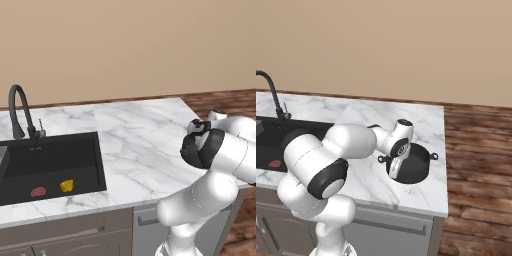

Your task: Pick the pot and pot and place them in the sink. Then turn on the water.

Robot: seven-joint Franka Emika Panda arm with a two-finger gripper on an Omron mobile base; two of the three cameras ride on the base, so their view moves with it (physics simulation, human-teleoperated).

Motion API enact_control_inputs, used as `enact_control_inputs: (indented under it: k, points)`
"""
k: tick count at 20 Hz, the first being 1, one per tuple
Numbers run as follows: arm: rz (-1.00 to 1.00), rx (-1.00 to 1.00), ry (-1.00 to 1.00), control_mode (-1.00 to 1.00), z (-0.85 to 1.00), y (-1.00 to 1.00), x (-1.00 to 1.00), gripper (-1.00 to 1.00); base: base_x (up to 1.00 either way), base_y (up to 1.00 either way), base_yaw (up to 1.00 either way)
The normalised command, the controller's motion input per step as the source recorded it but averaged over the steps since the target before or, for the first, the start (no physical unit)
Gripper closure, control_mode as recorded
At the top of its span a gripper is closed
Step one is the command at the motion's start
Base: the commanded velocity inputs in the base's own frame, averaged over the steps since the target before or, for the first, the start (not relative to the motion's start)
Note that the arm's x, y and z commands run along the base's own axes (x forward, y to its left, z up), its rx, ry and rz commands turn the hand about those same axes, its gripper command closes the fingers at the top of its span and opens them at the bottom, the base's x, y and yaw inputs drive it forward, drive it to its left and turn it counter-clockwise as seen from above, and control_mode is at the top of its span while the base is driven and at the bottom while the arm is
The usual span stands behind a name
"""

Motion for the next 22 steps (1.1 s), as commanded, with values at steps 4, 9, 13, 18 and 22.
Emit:
enact_control_inputs:
  k: [4,9,13,18,22]
  points:
    - [0.0,0.0,0.0,-1.0,0.0,0.01,-0.03,1.0,0.0,0.0,0.0]
    - [0.1,0.0,-0.08,-1.0,0.0,0.04,-0.09,1.0,0.0,0.0,0.0]
    - [0.19,0.0,-0.11,-1.0,0.0,0.03,-0.27,1.0,0.0,0.0,0.0]
    - [0.23,0.0,-0.1,-1.0,0.15,0.2,-0.31,1.0,0.0,0.0,0.0]
    - [0.3,-0.01,-0.1,-1.0,0.47,0.38,-0.26,1.0,0.0,0.0,0.0]
